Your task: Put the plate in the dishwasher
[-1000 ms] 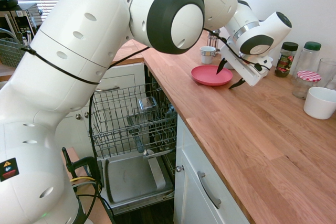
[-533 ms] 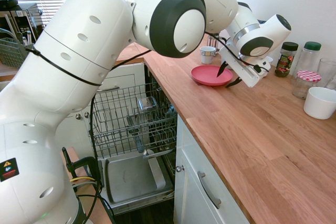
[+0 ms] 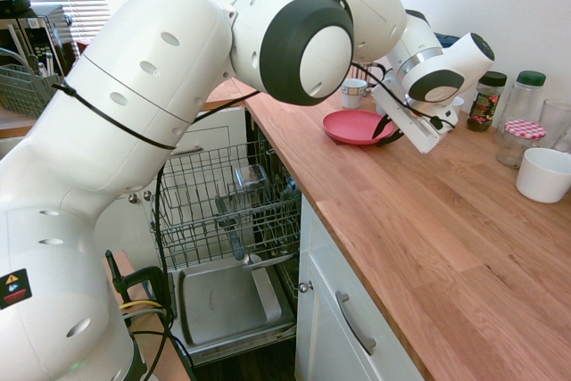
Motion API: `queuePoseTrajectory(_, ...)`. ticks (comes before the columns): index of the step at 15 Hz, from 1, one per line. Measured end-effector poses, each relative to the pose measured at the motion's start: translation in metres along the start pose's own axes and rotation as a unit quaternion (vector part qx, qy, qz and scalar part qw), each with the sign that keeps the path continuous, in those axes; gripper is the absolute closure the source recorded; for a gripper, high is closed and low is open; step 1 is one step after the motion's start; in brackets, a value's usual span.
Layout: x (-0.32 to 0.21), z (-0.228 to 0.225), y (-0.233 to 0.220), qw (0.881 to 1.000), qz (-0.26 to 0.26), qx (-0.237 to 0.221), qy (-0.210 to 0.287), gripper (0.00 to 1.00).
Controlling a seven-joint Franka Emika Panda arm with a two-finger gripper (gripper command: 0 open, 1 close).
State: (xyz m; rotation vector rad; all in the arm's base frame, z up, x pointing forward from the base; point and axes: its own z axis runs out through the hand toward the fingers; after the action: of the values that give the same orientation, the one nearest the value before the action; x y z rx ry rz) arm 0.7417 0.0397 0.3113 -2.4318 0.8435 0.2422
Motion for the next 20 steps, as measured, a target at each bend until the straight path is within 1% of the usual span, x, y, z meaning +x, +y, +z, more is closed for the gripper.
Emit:
queuePoseTrajectory(4, 0.004, -0.009, 0.002, 1.000, -0.021, 0.014, 0.000, 1.00)
queuePoseTrajectory(7, -0.001, -0.033, -0.010, 0.999, -0.046, 0.022, 0.010, 1.00)
queuePoseTrajectory(10, -0.030, -0.069, -0.041, 0.995, -0.092, 0.014, 0.045, 1.00)
queuePoseTrajectory(12, -0.067, -0.089, -0.078, 0.987, -0.138, -0.002, 0.087, 1.00)
queuePoseTrajectory(14, -0.120, -0.102, -0.117, 0.973, -0.183, -0.020, 0.136, 1.00)
queuePoseTrajectory(16, -0.177, -0.108, -0.147, 0.955, -0.225, -0.035, 0.190, 1.00)
queuePoseTrajectory(18, -0.233, -0.110, -0.166, 0.932, -0.264, -0.052, 0.242, 1.00)
queuePoseTrajectory(20, -0.289, -0.103, -0.176, 0.903, -0.306, -0.069, 0.293, 1.00)
